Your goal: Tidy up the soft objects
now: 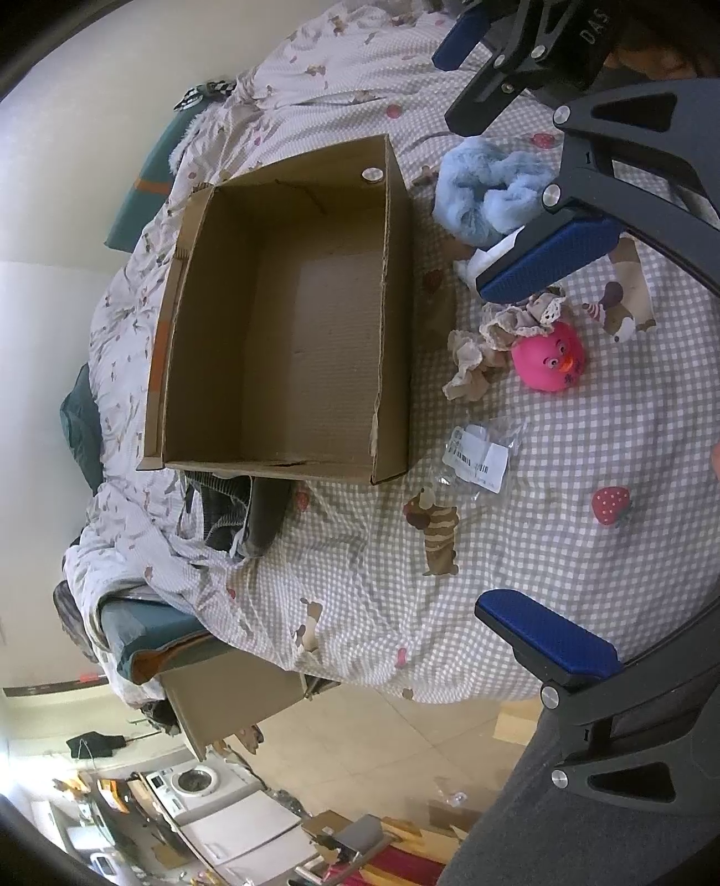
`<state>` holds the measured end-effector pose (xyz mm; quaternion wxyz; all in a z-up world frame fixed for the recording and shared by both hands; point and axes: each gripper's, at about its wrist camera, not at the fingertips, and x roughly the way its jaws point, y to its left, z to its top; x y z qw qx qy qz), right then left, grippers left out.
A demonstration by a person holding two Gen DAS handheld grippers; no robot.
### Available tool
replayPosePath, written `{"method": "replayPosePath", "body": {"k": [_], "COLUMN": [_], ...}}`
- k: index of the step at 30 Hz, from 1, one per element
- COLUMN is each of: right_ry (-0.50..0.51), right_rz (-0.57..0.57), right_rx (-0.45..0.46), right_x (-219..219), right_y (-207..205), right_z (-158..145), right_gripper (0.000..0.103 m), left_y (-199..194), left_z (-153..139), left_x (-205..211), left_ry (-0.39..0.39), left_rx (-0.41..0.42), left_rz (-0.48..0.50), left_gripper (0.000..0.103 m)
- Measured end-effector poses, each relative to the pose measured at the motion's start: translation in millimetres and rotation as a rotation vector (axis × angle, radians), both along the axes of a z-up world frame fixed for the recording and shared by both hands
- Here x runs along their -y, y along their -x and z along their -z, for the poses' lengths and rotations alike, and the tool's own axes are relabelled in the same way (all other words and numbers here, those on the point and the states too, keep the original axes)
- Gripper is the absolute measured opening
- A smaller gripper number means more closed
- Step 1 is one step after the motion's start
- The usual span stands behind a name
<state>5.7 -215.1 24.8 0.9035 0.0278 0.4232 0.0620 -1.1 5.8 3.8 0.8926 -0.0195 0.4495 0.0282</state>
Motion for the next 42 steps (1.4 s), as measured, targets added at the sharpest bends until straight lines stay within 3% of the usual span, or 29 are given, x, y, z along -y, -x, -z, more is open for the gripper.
{"method": "replayPosePath", "body": {"k": [42], "right_ry": [-0.011], "right_rz": [-0.002], "right_rx": [0.003], "right_x": [0.9], "right_y": [1.2], "right_z": [-1.0], "right_gripper": [0.103], "left_y": [-0.9], "left_z": [0.8], "left_x": [1.0], "left_ry": [0.010], "left_rx": [-0.001], "left_rz": [-0.003], "left_gripper": [0.103]}}
